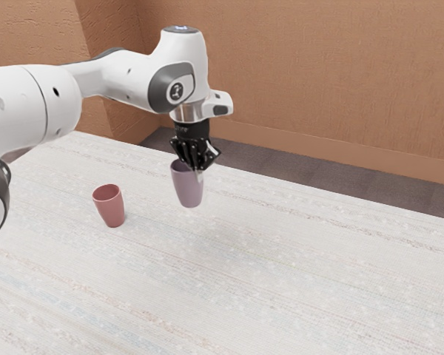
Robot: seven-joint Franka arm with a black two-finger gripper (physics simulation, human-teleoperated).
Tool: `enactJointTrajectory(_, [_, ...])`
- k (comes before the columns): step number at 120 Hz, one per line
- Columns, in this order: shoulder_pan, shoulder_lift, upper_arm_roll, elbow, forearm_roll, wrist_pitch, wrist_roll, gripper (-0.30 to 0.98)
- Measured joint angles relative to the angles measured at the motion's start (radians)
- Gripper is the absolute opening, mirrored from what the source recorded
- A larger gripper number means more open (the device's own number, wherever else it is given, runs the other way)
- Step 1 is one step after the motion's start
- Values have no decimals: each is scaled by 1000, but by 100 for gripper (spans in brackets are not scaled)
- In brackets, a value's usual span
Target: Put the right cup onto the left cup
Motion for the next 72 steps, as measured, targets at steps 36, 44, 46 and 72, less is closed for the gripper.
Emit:
enactJointTrajectory(36, [90,-70,-4,-25,63,-30,-5,-10])
enactJointTrajectory(44, [109,-85,-2,-26,75,-39,-5,-10])
enactJointTrajectory(46, [114,-87,-1,-26,77,-42,-5,-10])
enactJointTrajectory(72, [165,-111,4,-26,105,-78,-3,-10])
